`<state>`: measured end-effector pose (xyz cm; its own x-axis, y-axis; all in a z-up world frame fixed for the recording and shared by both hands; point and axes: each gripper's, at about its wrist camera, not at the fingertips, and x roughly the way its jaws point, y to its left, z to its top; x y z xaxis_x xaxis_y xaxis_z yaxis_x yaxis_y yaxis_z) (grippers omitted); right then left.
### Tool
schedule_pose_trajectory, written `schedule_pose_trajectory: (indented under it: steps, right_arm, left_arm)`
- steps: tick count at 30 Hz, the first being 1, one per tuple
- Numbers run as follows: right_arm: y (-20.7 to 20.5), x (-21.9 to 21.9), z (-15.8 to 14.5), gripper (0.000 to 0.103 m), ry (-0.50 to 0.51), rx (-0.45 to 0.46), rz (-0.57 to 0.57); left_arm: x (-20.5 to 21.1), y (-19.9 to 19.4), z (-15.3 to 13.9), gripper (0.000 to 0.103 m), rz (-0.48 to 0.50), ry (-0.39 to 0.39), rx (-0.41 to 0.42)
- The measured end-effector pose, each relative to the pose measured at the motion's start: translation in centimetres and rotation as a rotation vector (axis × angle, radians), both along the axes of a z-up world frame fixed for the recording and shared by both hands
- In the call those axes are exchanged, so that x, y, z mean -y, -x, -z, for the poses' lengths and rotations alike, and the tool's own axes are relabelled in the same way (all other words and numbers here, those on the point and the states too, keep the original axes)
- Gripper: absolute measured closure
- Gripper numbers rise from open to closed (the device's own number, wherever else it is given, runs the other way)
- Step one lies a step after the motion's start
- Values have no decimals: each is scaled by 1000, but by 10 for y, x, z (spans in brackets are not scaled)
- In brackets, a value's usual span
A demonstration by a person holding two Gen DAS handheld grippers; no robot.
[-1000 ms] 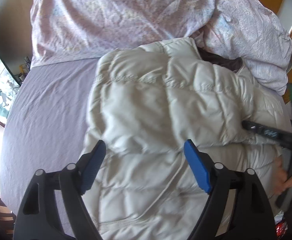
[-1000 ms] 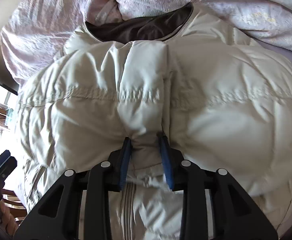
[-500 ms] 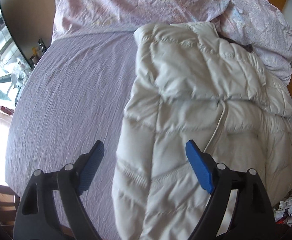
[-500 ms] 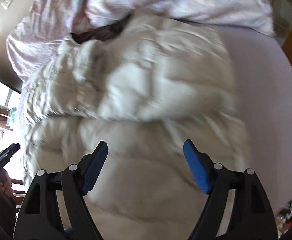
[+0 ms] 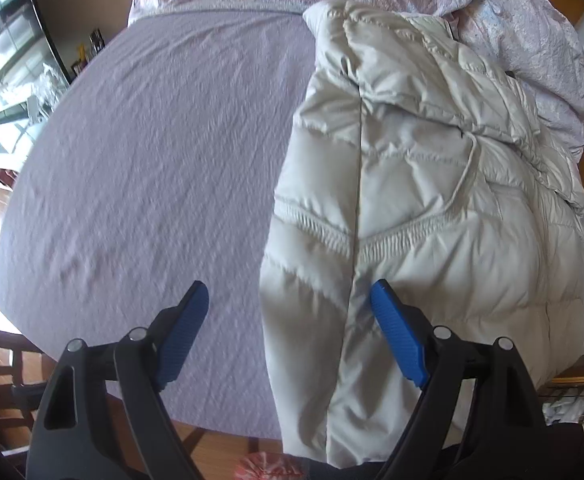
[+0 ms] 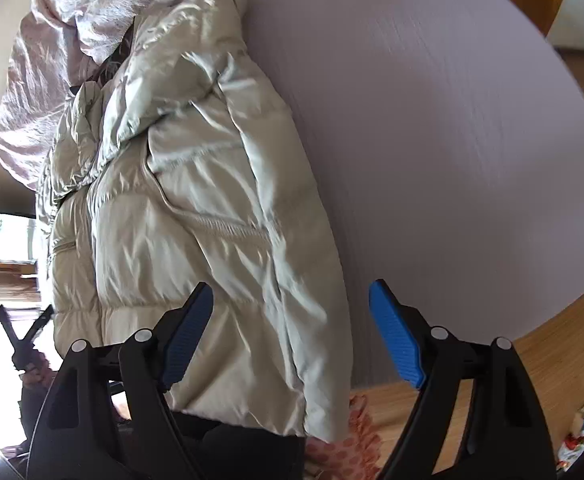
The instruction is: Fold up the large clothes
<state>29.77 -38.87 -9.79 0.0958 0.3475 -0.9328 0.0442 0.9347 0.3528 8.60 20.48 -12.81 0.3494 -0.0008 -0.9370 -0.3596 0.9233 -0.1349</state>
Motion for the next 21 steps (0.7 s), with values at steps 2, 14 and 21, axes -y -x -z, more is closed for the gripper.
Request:
schedule_pose_trajectory:
  steps: [2, 14, 21]
  right_arm:
    - [4, -3, 4, 21, -24, -18, -5]
    - [15, -20, 23, 19, -104, -91, -115]
    - [22, -29, 23, 29, -152, -84, -148]
  left_arm:
    - [3, 5, 6, 20, 0, 25, -6]
    - [23, 27, 16, 33, 58, 102, -14]
    - [25, 37, 14, 49, 68, 156, -4]
